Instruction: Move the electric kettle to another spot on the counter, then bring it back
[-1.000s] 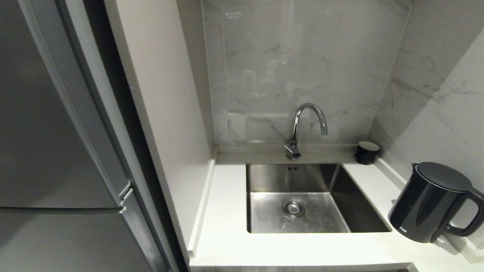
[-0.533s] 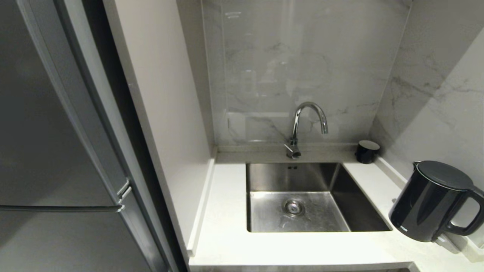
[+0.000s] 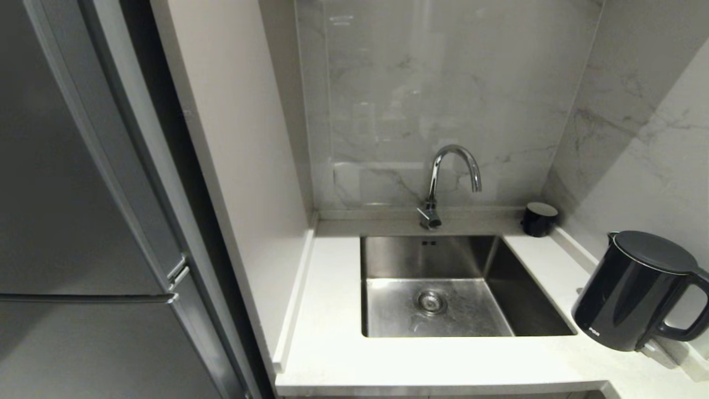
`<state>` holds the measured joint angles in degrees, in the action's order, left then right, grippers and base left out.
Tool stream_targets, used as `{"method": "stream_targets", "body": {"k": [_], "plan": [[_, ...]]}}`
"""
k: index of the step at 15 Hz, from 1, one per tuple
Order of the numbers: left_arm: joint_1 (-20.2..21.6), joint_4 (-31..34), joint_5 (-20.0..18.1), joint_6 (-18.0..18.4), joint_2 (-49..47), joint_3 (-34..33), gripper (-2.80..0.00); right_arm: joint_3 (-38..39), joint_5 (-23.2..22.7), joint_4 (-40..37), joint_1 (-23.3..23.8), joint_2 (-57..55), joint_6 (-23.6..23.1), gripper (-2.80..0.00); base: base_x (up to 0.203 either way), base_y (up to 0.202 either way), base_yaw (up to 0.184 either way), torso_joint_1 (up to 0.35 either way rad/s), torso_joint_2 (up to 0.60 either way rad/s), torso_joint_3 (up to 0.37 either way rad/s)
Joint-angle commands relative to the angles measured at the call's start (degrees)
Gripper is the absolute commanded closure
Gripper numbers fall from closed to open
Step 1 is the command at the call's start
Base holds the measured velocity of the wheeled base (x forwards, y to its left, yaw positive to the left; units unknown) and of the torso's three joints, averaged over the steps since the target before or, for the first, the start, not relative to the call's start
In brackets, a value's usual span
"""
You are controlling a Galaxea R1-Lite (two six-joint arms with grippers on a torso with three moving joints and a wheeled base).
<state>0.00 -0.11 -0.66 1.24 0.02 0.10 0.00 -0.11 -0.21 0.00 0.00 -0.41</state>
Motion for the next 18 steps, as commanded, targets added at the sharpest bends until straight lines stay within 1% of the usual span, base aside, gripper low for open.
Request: {"method": "stream_targets", "body": {"k": [1,8,18], "plan": [[0.0,0.0,0.0,0.0,0.0,0.0,0.0,0.0,-0.1,-0.1,0.0,-0.1,0.0,0.0,0.0,0.0,0.0,-0.081,0.22,0.128],[0.0,0.0,0.0,0.0,0.0,0.0,0.0,0.0,-0.1,0.0,0.0,-0.1,-0.1,0.0,0.0,0.0,0.0,-0.102,0.24,0.142],[0.0,0.0,0.0,0.0,0.0,0.0,0.0,0.0,-0.1,0.0,0.0,-0.1,0.1,0.0,0.0,0.0,0.0,-0.133,0.33,0.193]]}}
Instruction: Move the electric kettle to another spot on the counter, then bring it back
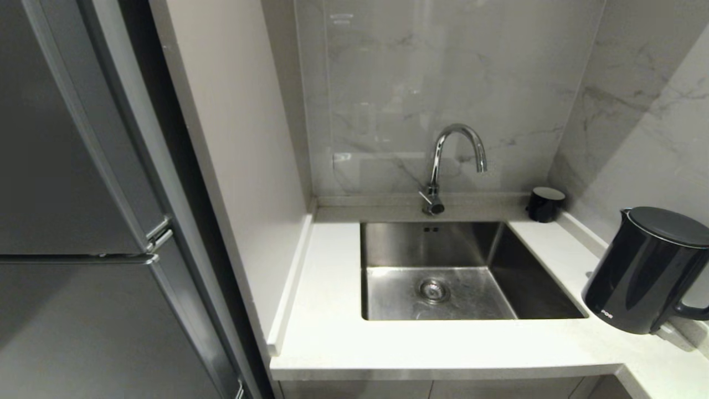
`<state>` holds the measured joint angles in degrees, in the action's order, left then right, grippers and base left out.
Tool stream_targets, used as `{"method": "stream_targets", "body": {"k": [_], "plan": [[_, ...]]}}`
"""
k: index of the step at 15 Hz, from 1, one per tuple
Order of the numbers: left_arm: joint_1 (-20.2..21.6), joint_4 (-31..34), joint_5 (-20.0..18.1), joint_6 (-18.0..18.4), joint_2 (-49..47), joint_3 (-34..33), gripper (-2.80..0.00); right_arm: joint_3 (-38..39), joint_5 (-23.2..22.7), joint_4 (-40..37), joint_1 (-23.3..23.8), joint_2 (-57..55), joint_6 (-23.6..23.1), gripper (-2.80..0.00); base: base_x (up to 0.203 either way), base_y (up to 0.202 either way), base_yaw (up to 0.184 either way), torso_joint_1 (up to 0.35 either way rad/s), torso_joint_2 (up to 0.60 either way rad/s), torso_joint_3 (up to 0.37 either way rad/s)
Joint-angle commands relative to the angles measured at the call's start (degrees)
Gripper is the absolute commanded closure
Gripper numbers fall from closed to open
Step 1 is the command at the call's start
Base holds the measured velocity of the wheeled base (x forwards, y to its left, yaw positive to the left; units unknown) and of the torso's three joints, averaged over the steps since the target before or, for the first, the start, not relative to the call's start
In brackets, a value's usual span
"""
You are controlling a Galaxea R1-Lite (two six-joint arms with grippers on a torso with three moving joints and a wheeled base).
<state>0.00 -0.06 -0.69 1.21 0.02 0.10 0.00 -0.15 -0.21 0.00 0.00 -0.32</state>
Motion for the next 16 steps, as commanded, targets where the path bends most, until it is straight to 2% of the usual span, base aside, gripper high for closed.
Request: {"method": "stream_targets", "body": {"k": [1,12,16], "plan": [[0.0,0.0,0.0,0.0,0.0,0.0,0.0,0.0,0.0,0.0,0.0,-0.1,0.0,0.0,0.0,0.0,0.0,-0.134,0.34,0.196],[0.0,0.0,0.0,0.0,0.0,0.0,0.0,0.0,0.0,0.0,0.0,-0.1,0.0,0.0,0.0,0.0,0.0,-0.129,0.35,0.22],[0.0,0.0,0.0,0.0,0.0,0.0,0.0,0.0,0.0,0.0,0.0,-0.1,0.0,0.0,0.0,0.0,0.0,-0.169,0.51,0.34]]}}
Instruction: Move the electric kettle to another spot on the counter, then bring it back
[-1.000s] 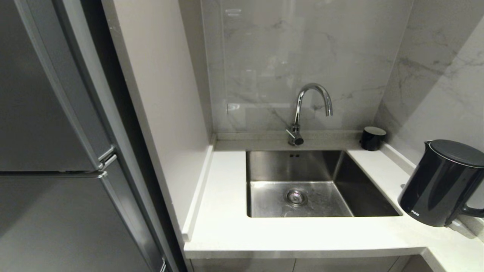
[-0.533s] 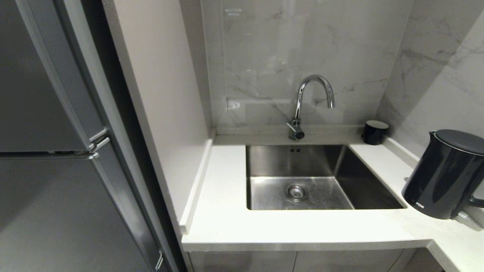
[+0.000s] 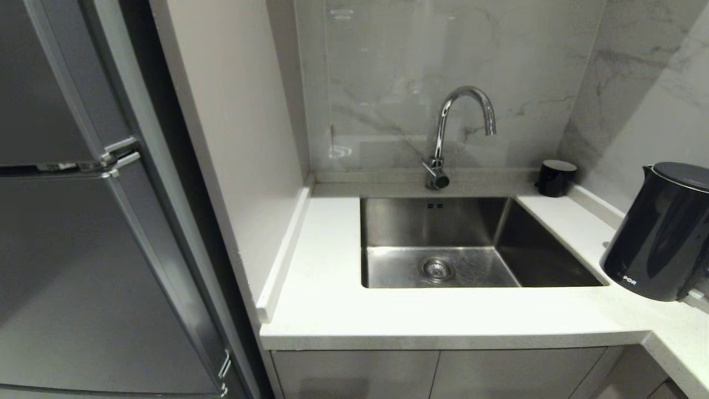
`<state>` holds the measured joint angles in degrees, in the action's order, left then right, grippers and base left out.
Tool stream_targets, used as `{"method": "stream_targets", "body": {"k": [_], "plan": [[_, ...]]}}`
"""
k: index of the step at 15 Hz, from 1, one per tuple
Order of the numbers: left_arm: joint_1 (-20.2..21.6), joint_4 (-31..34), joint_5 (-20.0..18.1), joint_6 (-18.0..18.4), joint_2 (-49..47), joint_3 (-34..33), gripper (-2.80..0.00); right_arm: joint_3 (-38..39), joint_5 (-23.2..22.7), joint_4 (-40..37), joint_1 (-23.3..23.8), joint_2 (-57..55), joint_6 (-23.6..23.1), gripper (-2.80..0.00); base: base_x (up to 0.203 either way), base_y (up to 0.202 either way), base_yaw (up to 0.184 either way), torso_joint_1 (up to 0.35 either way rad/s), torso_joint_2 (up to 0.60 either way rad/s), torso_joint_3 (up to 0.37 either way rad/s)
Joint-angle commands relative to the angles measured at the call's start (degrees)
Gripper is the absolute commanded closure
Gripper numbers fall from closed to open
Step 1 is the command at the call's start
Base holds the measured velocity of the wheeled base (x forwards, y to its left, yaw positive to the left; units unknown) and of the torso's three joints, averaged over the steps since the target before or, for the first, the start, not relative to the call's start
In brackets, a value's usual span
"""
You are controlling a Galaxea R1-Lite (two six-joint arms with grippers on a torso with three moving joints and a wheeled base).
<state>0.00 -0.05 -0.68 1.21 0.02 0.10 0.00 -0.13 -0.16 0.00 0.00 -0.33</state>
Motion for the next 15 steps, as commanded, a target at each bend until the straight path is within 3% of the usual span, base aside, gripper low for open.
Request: {"method": "stream_targets", "body": {"k": [1,10,15], "plan": [[0.0,0.0,0.0,0.0,0.0,0.0,0.0,0.0,0.0,0.0,0.0,-0.1,0.0,0.0,0.0,0.0,0.0,-0.176,0.54,0.378],[0.0,0.0,0.0,0.0,0.0,0.0,0.0,0.0,0.0,0.0,0.0,0.0,-0.1,0.0,0.0,0.0,0.0,-0.121,0.51,0.38],[0.0,0.0,0.0,0.0,0.0,0.0,0.0,0.0,0.0,0.0,0.0,0.0,-0.2,0.0,0.0,0.0,0.0,-0.016,0.11,0.093]]}}
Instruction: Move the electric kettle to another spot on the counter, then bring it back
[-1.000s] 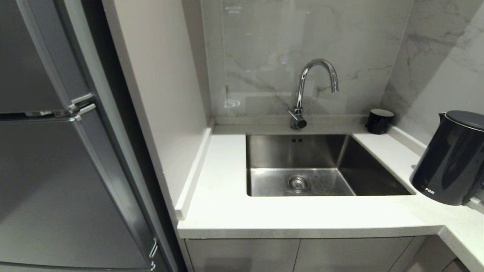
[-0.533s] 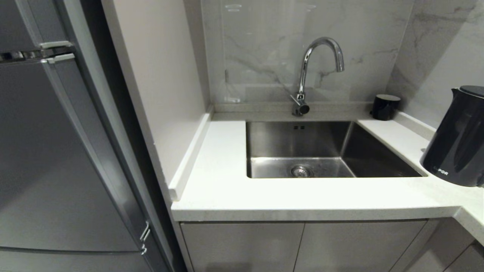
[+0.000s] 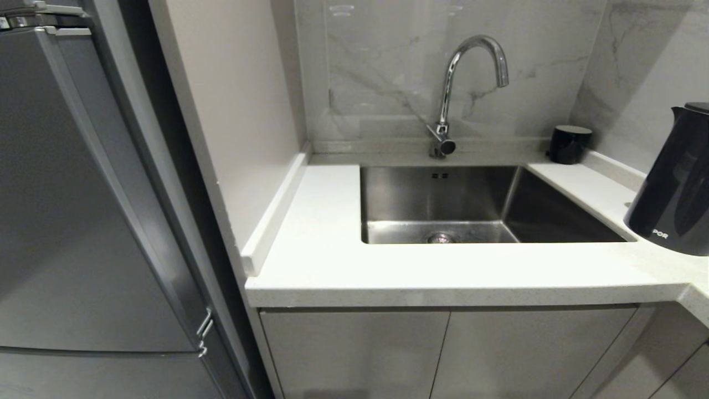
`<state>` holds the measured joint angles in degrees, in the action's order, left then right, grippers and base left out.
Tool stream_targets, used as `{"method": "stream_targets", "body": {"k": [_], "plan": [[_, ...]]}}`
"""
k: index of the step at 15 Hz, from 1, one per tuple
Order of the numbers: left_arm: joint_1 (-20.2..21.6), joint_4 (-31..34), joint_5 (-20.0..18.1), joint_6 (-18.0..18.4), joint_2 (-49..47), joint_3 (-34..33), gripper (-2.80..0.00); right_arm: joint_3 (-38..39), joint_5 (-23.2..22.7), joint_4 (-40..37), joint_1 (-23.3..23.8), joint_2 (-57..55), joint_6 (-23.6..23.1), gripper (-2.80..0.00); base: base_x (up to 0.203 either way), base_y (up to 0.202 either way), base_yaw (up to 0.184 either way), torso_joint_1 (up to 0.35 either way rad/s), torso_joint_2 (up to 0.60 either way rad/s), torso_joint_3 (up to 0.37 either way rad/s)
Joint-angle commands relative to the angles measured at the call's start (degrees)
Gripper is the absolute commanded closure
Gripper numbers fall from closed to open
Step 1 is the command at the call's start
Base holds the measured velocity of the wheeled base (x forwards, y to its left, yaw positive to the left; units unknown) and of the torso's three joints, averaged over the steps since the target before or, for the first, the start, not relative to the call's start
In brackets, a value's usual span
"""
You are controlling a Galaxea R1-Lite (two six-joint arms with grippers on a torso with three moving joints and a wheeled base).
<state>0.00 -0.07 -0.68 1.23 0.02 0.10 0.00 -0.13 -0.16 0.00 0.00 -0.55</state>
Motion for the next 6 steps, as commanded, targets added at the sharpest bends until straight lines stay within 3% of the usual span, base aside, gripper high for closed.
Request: {"method": "stream_targets", "body": {"k": [1,6], "plan": [[0.0,0.0,0.0,0.0,0.0,0.0,0.0,0.0,0.0,0.0,0.0,0.0,0.1,0.0,0.0,0.0,0.0,0.0,0.0,0.0],[0.0,0.0,0.0,0.0,0.0,0.0,0.0,0.0,0.0,-0.1,0.0,0.0,0.1,0.0,0.0,0.0,0.0,0.0,0.0,0.0]]}}
